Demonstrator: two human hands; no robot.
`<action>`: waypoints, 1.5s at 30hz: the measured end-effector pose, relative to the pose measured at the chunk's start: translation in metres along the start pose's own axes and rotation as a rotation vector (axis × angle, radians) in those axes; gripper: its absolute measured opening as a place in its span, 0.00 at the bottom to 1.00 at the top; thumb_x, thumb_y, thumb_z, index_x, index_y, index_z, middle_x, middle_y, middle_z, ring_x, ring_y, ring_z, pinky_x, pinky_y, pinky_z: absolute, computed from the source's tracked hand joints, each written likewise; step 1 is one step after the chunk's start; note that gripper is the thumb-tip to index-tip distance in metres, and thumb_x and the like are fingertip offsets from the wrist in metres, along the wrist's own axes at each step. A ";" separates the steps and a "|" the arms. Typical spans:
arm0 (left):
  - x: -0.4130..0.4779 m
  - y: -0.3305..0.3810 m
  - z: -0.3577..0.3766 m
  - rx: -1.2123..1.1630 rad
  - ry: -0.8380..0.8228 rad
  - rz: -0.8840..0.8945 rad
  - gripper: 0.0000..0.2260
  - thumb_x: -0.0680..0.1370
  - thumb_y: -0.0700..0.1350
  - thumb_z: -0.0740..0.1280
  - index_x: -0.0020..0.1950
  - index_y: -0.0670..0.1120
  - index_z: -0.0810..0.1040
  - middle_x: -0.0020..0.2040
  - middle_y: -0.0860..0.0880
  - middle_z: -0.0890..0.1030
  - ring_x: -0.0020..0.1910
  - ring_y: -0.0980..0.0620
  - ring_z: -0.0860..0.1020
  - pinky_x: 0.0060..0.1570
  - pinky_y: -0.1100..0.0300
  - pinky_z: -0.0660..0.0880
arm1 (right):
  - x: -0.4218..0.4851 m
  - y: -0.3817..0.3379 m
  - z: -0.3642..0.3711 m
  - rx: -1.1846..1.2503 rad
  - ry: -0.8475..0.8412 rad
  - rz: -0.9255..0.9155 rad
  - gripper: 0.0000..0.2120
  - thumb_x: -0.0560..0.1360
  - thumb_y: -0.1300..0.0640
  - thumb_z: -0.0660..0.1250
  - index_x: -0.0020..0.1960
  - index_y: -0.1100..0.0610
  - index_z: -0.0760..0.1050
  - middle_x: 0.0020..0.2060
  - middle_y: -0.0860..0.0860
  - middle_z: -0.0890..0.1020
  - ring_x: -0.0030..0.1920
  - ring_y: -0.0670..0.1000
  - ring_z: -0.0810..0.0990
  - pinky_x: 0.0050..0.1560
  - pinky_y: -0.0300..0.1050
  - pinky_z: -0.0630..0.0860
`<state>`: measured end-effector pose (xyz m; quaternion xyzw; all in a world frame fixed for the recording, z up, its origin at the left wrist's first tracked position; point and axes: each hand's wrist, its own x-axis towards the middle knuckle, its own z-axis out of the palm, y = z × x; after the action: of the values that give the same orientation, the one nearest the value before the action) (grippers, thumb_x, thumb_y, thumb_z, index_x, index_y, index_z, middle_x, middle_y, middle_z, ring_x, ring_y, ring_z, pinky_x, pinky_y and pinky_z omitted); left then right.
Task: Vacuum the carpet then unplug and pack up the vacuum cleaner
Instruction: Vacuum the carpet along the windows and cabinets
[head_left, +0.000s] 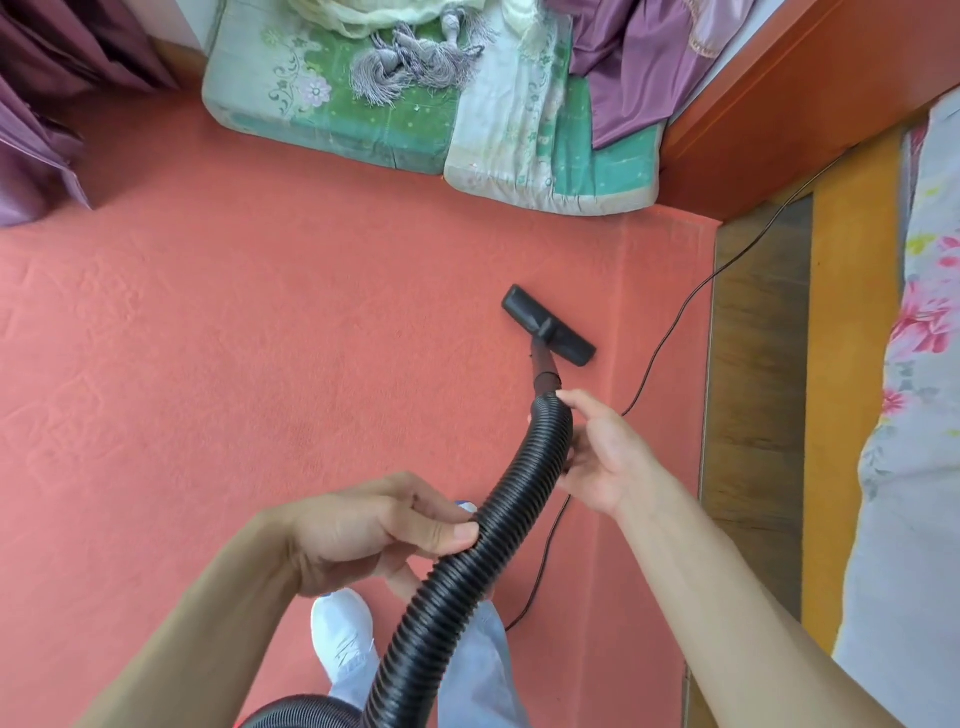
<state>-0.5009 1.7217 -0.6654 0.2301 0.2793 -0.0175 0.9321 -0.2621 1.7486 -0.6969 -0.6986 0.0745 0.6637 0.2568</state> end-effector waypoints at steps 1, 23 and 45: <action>0.007 -0.001 0.001 -0.007 0.019 0.012 0.17 0.80 0.45 0.68 0.60 0.32 0.80 0.52 0.41 0.84 0.51 0.49 0.83 0.48 0.55 0.82 | 0.006 -0.007 0.002 -0.023 0.019 -0.010 0.15 0.75 0.53 0.68 0.58 0.60 0.77 0.43 0.54 0.73 0.36 0.48 0.65 0.48 0.45 0.65; 0.080 0.004 0.028 -0.119 0.148 0.098 0.13 0.82 0.44 0.65 0.59 0.36 0.80 0.50 0.40 0.76 0.52 0.43 0.74 0.55 0.48 0.80 | 0.054 -0.034 -0.010 -0.143 0.006 -0.014 0.17 0.76 0.46 0.67 0.56 0.58 0.77 0.42 0.55 0.82 0.38 0.53 0.79 0.42 0.47 0.78; 0.151 0.023 0.044 -0.241 0.471 0.237 0.10 0.84 0.43 0.61 0.50 0.42 0.81 0.46 0.43 0.79 0.45 0.48 0.76 0.59 0.39 0.77 | 0.093 -0.101 0.007 -0.379 0.149 -0.178 0.13 0.77 0.55 0.67 0.57 0.62 0.75 0.43 0.59 0.80 0.34 0.54 0.78 0.27 0.40 0.75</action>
<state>-0.3471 1.7370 -0.7035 0.1467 0.4594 0.1786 0.8576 -0.2138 1.8600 -0.7603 -0.7852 -0.0947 0.5872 0.1725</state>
